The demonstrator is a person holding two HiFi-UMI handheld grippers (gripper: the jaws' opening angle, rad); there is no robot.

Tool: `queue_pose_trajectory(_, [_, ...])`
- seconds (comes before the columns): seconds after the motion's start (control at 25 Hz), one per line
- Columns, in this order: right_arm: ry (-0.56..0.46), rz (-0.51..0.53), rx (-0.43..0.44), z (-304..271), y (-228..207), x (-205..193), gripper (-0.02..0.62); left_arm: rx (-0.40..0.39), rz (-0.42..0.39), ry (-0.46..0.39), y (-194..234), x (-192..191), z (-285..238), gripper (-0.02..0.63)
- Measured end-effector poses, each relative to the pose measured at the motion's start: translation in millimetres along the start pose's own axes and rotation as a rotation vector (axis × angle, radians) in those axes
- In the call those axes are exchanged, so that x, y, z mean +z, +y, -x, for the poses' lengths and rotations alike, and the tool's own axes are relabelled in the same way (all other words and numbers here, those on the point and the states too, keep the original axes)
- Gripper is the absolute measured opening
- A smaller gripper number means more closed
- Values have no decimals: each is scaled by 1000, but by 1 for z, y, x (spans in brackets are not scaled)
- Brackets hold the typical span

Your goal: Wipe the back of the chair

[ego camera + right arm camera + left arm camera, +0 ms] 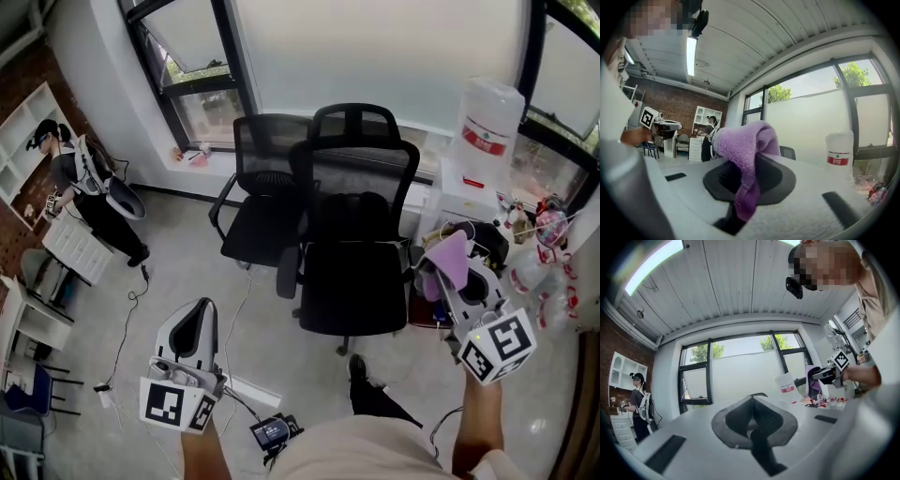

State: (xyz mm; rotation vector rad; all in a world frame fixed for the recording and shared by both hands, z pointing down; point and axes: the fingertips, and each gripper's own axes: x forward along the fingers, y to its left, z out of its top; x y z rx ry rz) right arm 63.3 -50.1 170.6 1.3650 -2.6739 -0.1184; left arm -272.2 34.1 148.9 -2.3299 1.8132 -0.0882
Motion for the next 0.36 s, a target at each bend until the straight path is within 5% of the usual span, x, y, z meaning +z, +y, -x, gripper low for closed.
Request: queue_pose_trajectory(0.36, [6,-6,-1,-6,0,-2,44,3,4,1,4,-4,-2,8])
